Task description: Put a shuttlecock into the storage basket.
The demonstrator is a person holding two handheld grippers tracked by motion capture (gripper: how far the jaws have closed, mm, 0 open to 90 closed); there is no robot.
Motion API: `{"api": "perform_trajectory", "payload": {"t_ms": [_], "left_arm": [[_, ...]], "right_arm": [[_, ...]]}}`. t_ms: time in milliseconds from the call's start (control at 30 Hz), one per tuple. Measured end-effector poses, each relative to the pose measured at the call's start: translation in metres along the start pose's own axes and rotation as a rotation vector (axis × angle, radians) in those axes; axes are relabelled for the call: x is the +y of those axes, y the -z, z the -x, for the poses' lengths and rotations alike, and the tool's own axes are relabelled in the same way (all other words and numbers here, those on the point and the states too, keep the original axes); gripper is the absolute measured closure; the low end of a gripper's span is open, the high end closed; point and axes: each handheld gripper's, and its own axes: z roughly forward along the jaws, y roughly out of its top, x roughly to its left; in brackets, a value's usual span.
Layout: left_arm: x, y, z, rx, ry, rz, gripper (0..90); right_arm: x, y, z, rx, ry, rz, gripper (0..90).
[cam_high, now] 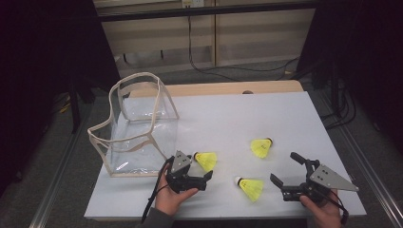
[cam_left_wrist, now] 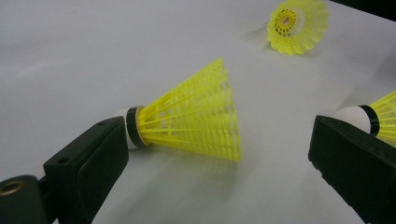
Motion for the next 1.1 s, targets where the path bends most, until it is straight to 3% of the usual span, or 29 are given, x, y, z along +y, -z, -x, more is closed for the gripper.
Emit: {"api": "perform_trajectory", "payload": {"t_ms": [367, 1100], "left_arm": [[0.003, -0.006, -0.001, 0.047, 0.017, -0.005, 5.3], [0.008, -0.014, -0.005, 0.082, 0.060, -0.017, 5.3]], "right_arm": [[0.000, 0.000, 0.000, 0.000, -0.001, 0.002, 0.3], [0.000, 0.000, 0.000, 0.000, -0.002, 0.005, 0.3]]}}
